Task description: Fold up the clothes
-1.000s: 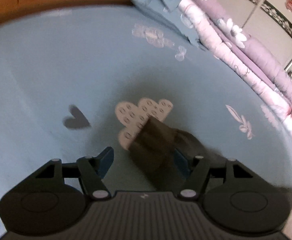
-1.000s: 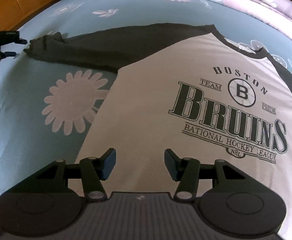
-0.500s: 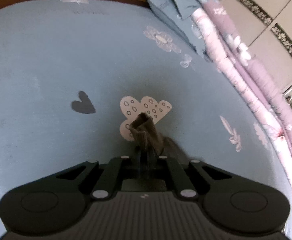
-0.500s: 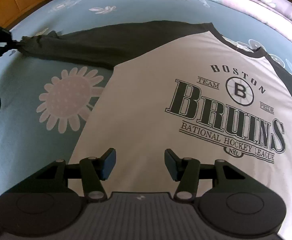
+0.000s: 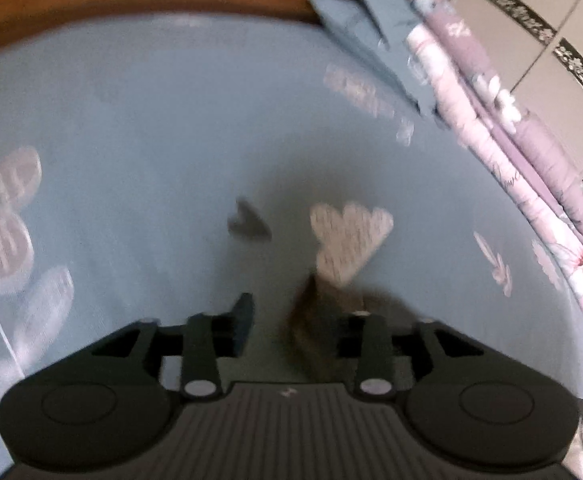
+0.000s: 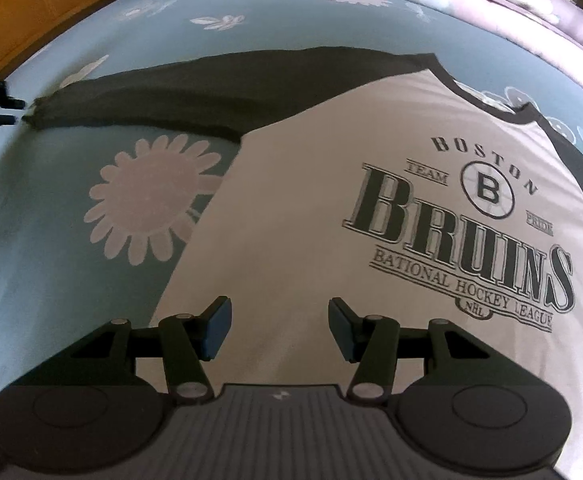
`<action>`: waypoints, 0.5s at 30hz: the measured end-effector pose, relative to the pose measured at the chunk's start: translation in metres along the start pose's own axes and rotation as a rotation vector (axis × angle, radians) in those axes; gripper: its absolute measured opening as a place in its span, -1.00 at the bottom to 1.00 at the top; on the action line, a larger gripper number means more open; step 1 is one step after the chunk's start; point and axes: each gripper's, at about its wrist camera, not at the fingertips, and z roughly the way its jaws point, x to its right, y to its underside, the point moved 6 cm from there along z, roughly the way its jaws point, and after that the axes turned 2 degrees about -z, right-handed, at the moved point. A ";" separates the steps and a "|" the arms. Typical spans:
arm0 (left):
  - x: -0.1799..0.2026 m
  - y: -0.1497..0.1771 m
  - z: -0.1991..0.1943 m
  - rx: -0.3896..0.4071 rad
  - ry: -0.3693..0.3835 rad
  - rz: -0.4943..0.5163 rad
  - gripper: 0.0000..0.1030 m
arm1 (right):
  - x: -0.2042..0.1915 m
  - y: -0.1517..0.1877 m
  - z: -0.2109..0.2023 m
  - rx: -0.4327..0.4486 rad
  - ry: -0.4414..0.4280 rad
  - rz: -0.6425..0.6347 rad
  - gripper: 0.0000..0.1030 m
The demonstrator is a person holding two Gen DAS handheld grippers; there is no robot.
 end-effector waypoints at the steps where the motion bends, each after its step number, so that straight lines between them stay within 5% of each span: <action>1: 0.002 -0.008 0.002 0.013 0.012 0.016 0.05 | 0.001 0.000 0.002 -0.003 0.002 0.006 0.14; 6: 0.016 -0.015 0.044 -0.097 0.091 0.006 0.15 | -0.004 0.003 0.008 -0.022 0.003 -0.007 0.14; 11: 0.024 0.004 0.066 -0.178 0.080 0.052 0.07 | -0.008 0.001 0.009 -0.022 0.021 -0.056 0.14; 12: 0.026 0.006 0.065 -0.158 0.072 0.074 -0.11 | -0.007 0.000 0.009 -0.020 0.021 -0.053 0.14; 13: 0.029 0.007 0.063 -0.142 0.069 0.100 -0.65 | -0.006 0.000 0.009 -0.019 0.022 -0.048 0.14; 15: 0.031 0.006 0.061 -0.120 0.053 0.109 -0.75 | -0.003 0.000 0.011 -0.022 0.026 -0.036 0.14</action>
